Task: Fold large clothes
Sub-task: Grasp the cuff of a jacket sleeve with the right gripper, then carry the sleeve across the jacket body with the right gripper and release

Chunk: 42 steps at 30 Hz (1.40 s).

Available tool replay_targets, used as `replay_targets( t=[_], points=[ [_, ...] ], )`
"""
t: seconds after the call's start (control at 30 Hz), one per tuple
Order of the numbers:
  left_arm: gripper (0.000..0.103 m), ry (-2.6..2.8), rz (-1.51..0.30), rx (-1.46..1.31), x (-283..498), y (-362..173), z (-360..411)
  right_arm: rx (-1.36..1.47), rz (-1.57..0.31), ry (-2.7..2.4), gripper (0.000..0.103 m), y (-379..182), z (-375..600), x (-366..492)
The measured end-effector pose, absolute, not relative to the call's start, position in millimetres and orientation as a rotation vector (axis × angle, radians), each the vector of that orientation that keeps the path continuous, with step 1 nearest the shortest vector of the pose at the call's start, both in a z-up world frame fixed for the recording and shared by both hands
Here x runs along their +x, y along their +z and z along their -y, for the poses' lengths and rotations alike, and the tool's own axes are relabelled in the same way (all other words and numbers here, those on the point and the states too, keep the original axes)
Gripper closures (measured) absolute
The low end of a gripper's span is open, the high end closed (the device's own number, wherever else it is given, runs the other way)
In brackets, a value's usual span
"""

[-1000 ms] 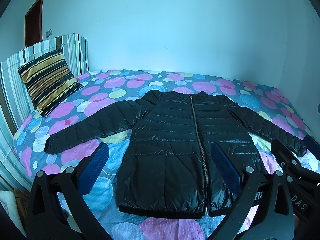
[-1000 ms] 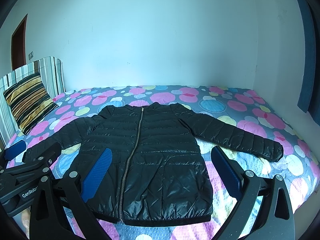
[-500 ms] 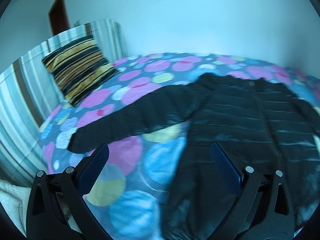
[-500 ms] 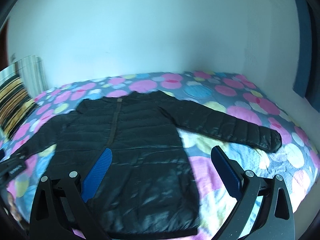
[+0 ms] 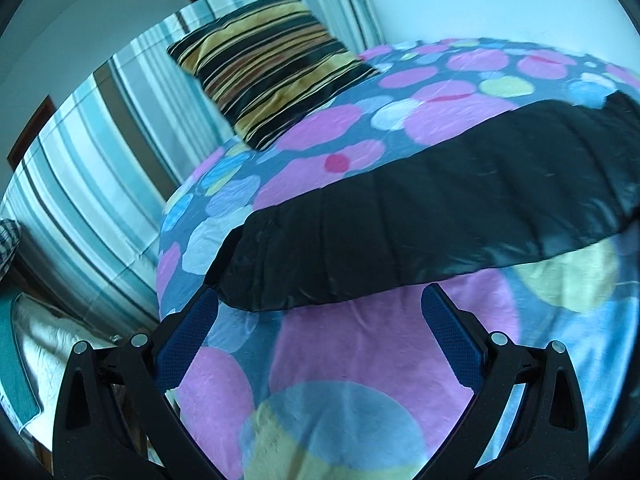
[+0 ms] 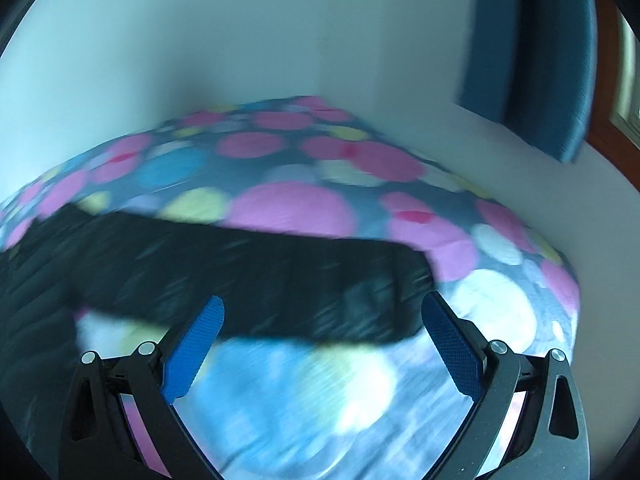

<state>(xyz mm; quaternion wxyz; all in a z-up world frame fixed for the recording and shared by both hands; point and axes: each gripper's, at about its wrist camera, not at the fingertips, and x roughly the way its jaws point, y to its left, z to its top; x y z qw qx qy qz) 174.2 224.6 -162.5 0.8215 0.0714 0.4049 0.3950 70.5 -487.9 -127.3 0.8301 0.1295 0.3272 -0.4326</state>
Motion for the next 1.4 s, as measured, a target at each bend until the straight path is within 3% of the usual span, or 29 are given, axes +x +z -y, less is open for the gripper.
replay_targets(
  t=[0.13, 0.2, 0.23, 0.37, 0.57, 0.63, 0.7, 0.8, 1.13, 1.4],
  points=[
    [0.002, 0.892, -0.908, 0.152, 179, -178, -234, 0.372, -0.724, -0.976, 0.009, -142, 542, 68],
    [0.002, 0.893, -0.933, 0.149, 182, -184, -236, 0.423, -0.748, -0.962, 0.032, -150, 557, 69],
    [0.002, 0.892, -0.950, 0.150, 185, -188, -237, 0.473, -0.765, -0.939, 0.035, -155, 566, 69],
    [0.002, 0.894, -0.957, 0.143, 186, -189, -237, 0.550, -0.779, -0.900, 0.036, -168, 570, 70],
    [0.002, 0.893, -0.963, 0.133, 187, -190, -239, 0.468, -0.838, -0.893, 0.029, -187, 562, 85],
    [0.002, 0.893, -0.963, 0.135, 187, -190, -239, 0.430, -0.839, -0.906, 0.044, -188, 557, 88],
    [0.002, 0.892, -0.964, 0.134, 186, -190, -240, 0.413, -0.835, -0.903, 0.065, -184, 552, 89],
    [0.002, 0.895, -0.965, 0.140, 186, -190, -240, 0.403, -0.815, -0.883, 0.082, -173, 545, 93],
    [0.002, 0.890, -0.965, 0.125, 187, -191, -240, 0.336, -0.599, -0.626, 0.085, -82, 447, 141],
    [0.002, 0.883, -0.966, 0.110, 187, -193, -242, 0.198, -0.614, -0.329, 0.087, -62, 309, 240]
  ],
)
